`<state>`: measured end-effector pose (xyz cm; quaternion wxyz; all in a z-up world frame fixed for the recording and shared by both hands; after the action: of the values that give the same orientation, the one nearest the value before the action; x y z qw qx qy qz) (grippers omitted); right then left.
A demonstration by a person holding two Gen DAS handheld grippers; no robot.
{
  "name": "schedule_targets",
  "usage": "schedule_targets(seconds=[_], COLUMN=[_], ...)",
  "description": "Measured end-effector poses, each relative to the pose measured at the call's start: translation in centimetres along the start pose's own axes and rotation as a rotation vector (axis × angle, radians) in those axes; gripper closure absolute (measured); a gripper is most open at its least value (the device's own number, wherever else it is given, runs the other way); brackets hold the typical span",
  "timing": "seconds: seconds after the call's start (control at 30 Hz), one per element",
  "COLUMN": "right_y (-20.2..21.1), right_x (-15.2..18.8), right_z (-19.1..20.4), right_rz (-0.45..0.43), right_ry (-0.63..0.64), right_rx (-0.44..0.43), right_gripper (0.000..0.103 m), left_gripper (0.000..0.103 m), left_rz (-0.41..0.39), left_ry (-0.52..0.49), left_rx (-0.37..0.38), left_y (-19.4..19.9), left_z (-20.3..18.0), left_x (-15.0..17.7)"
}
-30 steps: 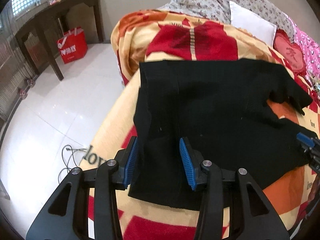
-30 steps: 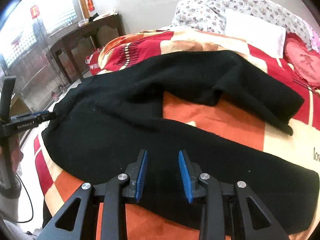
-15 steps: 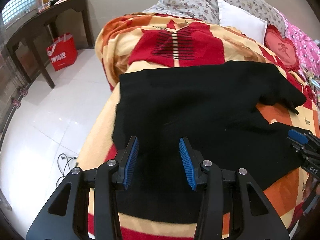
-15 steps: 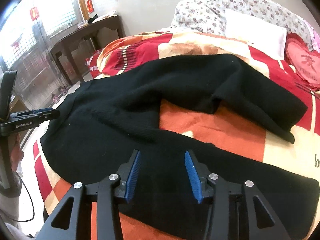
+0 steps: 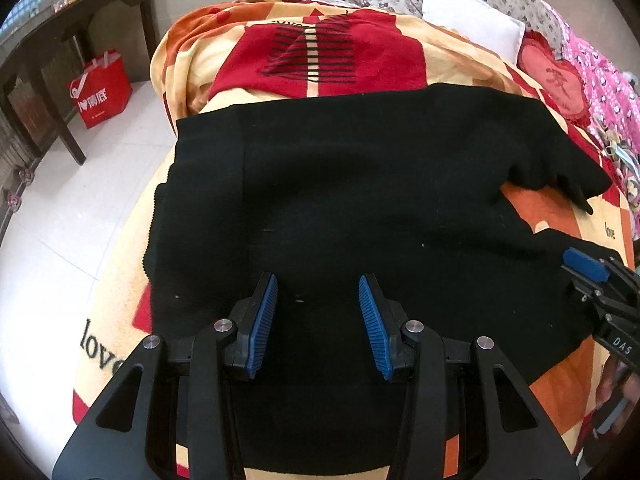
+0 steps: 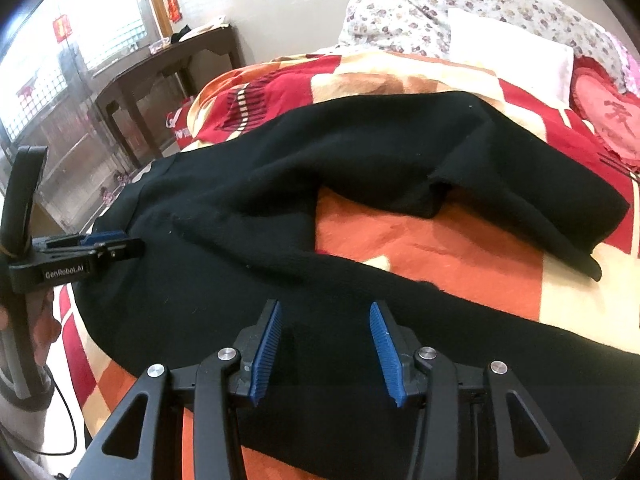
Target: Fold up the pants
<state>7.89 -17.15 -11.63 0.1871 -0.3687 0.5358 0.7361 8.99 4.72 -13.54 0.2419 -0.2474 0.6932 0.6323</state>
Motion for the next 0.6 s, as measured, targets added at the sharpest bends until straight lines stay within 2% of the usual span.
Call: schedule_targets(seconds=[0.17, 0.23, 0.6], right_y=[-0.1, -0.2, -0.5], right_x=[0.2, 0.3, 0.4], right_z=[-0.5, -0.5, -0.5], right_rz=[0.005, 0.008, 0.016], right_ry=[-0.03, -0.03, -0.015], right_rx=[-0.004, -0.004, -0.003], right_gripper=[0.059, 0.059, 0.056], left_gripper=[0.056, 0.043, 0.042], left_rz=[0.001, 0.005, -0.006], left_ry=[-0.011, -0.006, -0.062], left_rx=[0.001, 0.033, 0.015], left_y=[-0.2, -0.3, -0.4], left_z=[-0.3, -0.7, -1.2], left_x=[0.3, 0.5, 0.8])
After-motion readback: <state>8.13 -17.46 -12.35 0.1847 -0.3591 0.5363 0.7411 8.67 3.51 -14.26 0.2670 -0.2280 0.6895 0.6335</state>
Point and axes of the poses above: each gripper's, at about its wrist camera, not at the fingertips, and y roughly against the way its jaws point, z to its left, x to its underside, the point moved 10 cm from there along -y, roughly the way its jaws point, and after that the axes turned 11 degrees about -z, right-handed, at the moved point
